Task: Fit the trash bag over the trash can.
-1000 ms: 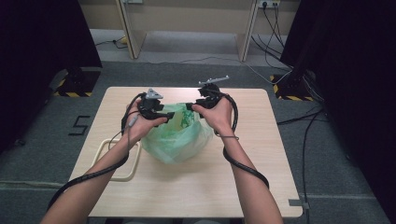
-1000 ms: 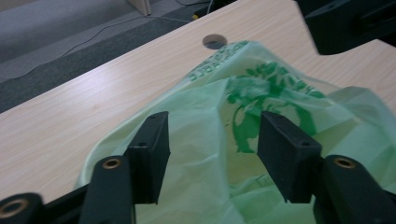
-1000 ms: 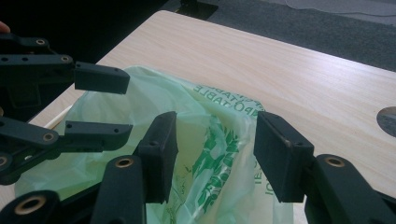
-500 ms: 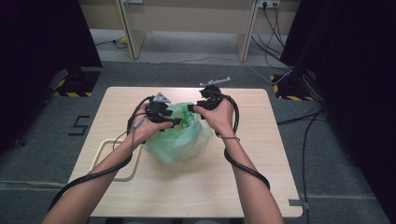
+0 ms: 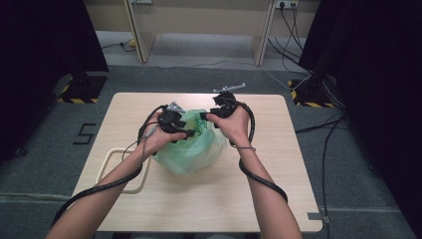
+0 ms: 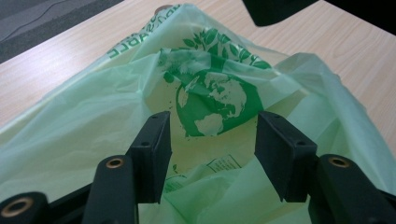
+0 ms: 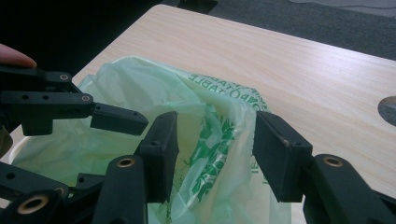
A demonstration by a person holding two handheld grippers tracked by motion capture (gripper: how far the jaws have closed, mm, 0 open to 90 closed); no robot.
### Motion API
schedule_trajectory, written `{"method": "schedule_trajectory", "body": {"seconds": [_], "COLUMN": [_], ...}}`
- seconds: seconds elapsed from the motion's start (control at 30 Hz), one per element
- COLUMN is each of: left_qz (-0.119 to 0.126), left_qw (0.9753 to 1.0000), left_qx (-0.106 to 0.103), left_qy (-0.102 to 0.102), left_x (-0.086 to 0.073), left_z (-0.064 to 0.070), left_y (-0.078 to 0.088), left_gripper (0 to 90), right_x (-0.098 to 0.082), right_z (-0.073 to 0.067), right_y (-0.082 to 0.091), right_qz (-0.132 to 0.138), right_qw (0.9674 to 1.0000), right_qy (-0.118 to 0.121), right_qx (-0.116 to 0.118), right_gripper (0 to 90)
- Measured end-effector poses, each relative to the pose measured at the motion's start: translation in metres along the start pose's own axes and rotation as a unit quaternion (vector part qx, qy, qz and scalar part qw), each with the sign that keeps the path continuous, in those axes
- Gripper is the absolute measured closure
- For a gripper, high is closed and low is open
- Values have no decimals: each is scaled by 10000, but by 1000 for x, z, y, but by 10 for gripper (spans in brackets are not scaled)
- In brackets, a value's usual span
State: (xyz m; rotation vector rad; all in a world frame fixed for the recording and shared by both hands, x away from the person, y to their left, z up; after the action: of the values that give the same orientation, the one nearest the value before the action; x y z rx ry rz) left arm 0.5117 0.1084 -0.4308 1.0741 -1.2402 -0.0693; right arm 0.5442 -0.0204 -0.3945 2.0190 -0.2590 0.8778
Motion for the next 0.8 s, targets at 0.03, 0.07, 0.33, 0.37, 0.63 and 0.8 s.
{"method": "schedule_trajectory", "body": {"seconds": [0.03, 0.07, 0.33, 0.37, 0.63, 0.8], "left_qz": [-12, -33, -265, -306, -498, -569], "left_qw": [10000, 10000, 9994, 9992, 9974, 9962], "left_qx": [-4, -3, 182, 219, 431, 541], "left_qy": [14, 16, 127, 148, 294, 373], "left_x": [0, -1, -7, -8, -15, -19], "left_z": [0, 0, -14, -17, -32, -39], "left_y": [0, -1, -1, -1, 0, 2], "left_gripper": [448, 448, 447, 448, 458, 462], "right_x": [0, 0, -1, -2, -3, -3], "right_z": [0, 0, 1, 2, 3, 3], "right_y": [0, 0, 1, 1, 1, 1], "right_qz": [2, 0, 8, 7, 4, 1], "right_qw": [10000, 10000, 10000, 10000, 10000, 10000], "right_qy": [1, 4, 12, 2, 3, -3], "right_qx": [1, 4, -5, -6, -1, -2], "right_gripper": [504, 503, 498, 498, 494, 491]}}
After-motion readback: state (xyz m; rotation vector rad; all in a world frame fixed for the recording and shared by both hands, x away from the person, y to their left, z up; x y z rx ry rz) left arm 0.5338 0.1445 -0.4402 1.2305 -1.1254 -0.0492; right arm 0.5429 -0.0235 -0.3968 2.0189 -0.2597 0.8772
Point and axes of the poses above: each handheld gripper's, and its own axes: y roughly backward along the jaws, x roughly out of its top, z roughly to its right, the point moved 7 cm from there along -y, roughly forward along the jaws, and after that the axes turned 10 degrees about -y, right-handed, at the moved point
